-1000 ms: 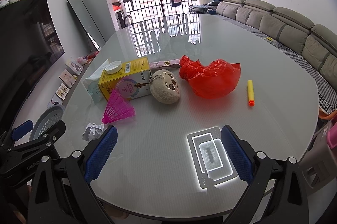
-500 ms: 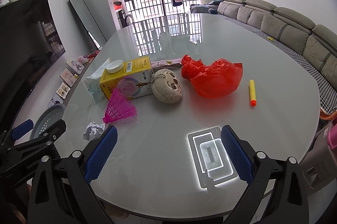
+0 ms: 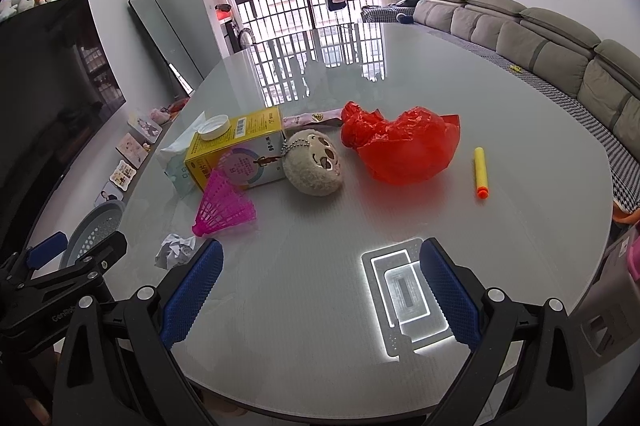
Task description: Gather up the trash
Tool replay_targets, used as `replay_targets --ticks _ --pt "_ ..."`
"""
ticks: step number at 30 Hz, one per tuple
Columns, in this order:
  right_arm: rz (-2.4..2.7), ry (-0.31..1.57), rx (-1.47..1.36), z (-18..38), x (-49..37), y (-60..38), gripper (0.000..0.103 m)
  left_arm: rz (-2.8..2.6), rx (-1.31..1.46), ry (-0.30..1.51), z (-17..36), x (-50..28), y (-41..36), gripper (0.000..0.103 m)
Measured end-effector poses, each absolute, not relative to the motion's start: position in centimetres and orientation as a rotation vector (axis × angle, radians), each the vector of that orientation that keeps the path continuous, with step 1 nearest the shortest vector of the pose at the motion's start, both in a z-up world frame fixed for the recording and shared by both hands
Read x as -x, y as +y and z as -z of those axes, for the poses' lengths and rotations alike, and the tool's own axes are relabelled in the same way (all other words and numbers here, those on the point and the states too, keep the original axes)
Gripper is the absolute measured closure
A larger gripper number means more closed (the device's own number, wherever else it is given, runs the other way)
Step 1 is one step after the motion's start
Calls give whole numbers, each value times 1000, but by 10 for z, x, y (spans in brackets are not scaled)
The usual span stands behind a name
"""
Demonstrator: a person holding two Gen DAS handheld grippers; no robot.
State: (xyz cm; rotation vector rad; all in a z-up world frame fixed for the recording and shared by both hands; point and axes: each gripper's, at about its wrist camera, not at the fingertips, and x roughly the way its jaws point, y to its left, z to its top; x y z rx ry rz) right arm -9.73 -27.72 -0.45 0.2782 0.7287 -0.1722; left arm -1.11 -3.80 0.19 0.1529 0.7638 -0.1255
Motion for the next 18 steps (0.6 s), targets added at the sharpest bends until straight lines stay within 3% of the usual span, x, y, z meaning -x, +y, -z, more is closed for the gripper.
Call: replay_targets --ticks 18 --pt "226 781 -352 39 88 -350 9 136 -159 848 30 -19 -51 6"
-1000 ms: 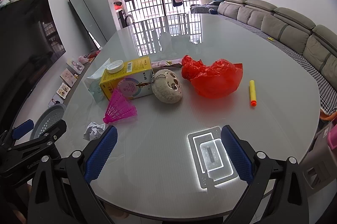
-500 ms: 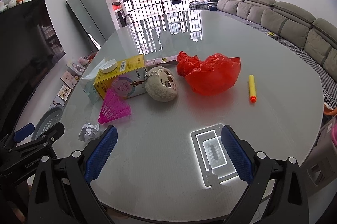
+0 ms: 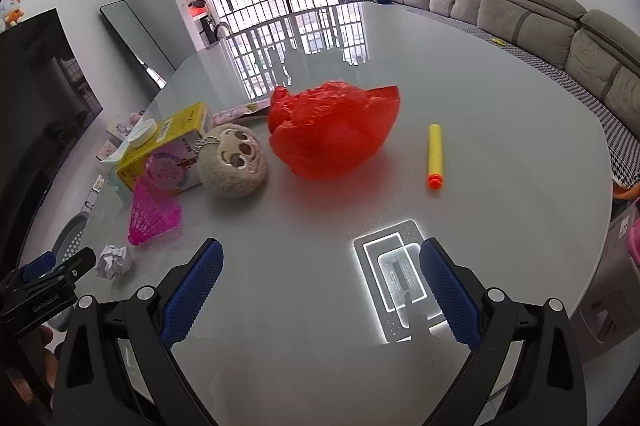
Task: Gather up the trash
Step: 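Move the left tool to the crumpled white paper and close on it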
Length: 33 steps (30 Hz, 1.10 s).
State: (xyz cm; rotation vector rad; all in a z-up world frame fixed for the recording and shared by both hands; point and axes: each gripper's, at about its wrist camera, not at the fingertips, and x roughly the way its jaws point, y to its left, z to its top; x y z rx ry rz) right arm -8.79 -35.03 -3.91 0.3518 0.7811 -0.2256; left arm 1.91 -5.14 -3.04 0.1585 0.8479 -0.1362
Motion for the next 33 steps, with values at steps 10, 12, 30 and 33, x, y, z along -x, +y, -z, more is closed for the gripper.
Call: replay_targets --ticks 10,12,30,33 --pt "304 810 -370 51 91 -389 9 176 -131 890 51 -29 -56 6" --pt "316 808 -377 53 92 -395 9 185 -137 896 55 -30 -60 6" --pt "358 813 -416 71 95 -426 9 159 -109 873 70 -37 -63 32" --pt "361 809 -421 72 93 -430 9 157 -111 866 69 -34 -63 53"
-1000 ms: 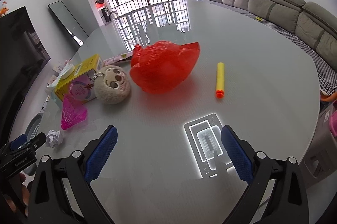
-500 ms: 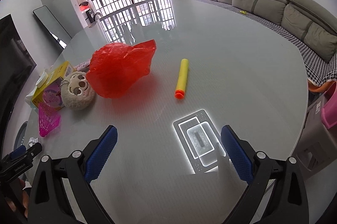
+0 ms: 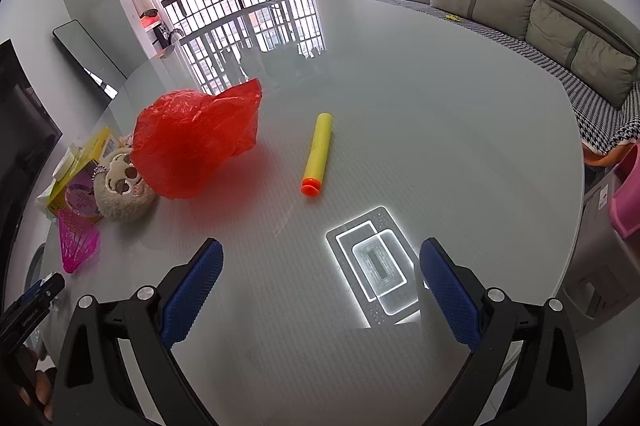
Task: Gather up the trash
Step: 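Move the left tool to the crumpled white paper and close on it, then grasp the yellow foam dart with the right tool while the left tool holds the paper, then carry the paper and dart with both tools over the grey basket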
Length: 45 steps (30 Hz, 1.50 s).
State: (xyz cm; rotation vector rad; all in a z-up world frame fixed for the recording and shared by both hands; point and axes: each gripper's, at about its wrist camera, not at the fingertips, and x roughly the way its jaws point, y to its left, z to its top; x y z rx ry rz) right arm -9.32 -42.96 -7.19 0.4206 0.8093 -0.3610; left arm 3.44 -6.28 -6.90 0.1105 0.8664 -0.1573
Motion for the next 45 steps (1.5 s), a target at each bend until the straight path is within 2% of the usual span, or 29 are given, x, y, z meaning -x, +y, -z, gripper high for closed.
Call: replay_targets --ticks 1,2,4,12,24,26,30,31,33,35,36,45 --pt "363 809 -418 72 93 -430 9 159 -111 869 69 -34 -63 63" --pt "364 810 -416 73 92 -431 9 161 -111 873 69 -34 -63 68" --pt "367 809 -415 73 91 -433 9 165 -118 869 68 -31 -65 69" --pt "399 807 -361 69 79 -444 9 164 -160 806 53 -23 -73 70" --pt "434 902 -299 76 31 -466 12 146 -160 792 43 -26 -72 70" --pt "443 908 -276 78 29 -464 32 143 -158 791 42 -26 -71 70" --pt "449 908 -238 79 24 -459 37 141 -153 792 41 -25 -69 70" --pt "445 905 -231 78 25 -457 43 139 -152 792 41 -24 -68 70" --pt "427 896 -227 79 24 -453 58 138 -147 790 39 -25 -67 70" --pt "413 893 -211 77 23 -448 84 136 -144 788 38 -25 -63 70" --pt "403 894 -207 77 23 -445 90 135 -144 785 37 -25 -61 70" --pt "372 886 -267 73 52 -427 91 154 -120 772 34 -18 -50 69"
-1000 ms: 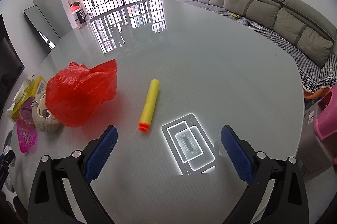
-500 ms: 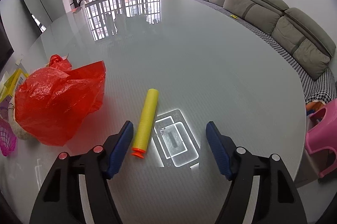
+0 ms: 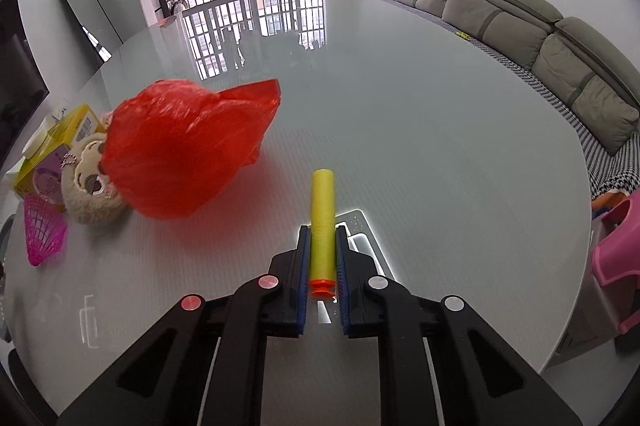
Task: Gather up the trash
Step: 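Carry the paper and dart with both tools over the grey basket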
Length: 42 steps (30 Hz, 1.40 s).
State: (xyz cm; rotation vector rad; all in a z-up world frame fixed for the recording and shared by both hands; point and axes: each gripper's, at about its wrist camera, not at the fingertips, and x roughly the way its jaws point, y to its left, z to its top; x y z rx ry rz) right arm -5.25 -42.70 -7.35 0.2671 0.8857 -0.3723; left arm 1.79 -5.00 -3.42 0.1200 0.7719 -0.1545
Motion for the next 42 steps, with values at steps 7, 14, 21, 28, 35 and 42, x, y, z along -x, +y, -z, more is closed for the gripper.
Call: replay_targets --ticks 7,14,21,28,35,42 --pt "261 867 -290 59 79 -370 91 148 -93 757 30 -15 -28 69" --pt "-3 836 -240 37 60 -269 91 26 -54 705 19 -14 27 69" --pt "-275 803 -162 19 16 -166 91 -165 -29 692 18 -15 100 69" --pt "-480 808 -77 21 -32 -71 91 -278 -3 733 35 -29 162 67" --pt "-595 864 -39 34 -80 2 91 -296 7 786 66 -58 193 67" --pt "-617 939 -29 57 -102 33 91 -286 15 808 83 -79 210 67"
